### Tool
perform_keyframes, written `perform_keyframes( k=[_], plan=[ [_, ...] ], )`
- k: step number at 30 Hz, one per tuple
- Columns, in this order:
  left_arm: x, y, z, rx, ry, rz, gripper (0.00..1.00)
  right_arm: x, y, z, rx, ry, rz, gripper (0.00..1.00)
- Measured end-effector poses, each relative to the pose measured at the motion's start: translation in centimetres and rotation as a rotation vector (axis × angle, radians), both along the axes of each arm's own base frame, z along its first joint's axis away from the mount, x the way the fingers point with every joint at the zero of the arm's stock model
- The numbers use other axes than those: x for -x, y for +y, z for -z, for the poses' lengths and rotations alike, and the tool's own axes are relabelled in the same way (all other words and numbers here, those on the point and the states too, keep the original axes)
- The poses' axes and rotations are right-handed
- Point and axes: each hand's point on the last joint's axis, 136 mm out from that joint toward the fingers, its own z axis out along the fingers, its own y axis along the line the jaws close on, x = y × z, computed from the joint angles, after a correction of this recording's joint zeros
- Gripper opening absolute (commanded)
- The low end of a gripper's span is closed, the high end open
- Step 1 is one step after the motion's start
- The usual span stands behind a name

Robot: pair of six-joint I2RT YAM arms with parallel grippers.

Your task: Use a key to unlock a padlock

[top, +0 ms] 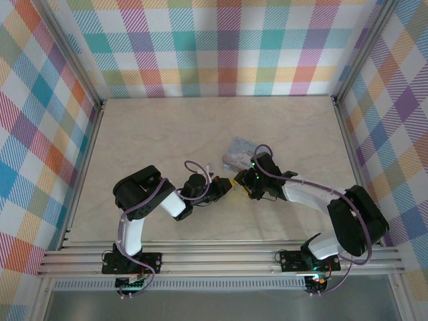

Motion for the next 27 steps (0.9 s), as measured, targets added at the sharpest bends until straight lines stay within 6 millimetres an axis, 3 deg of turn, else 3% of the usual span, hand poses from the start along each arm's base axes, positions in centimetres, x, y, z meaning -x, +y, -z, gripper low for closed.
perform_keyframes(
  k=[16,27],
  plan=[
    [0.0,-0.1,-0.5,0.047,0.04,-0.01,0.0,-1.8,0.6,-0.1,-0.044,-0.075,0.043,0.48],
    [-0.2,-0.1,-0.7,0.07,0.059,-0.021,0.0,-2.3,0.9,0.1,-0.059,-0.092,0.046,0.22]
  ],
)
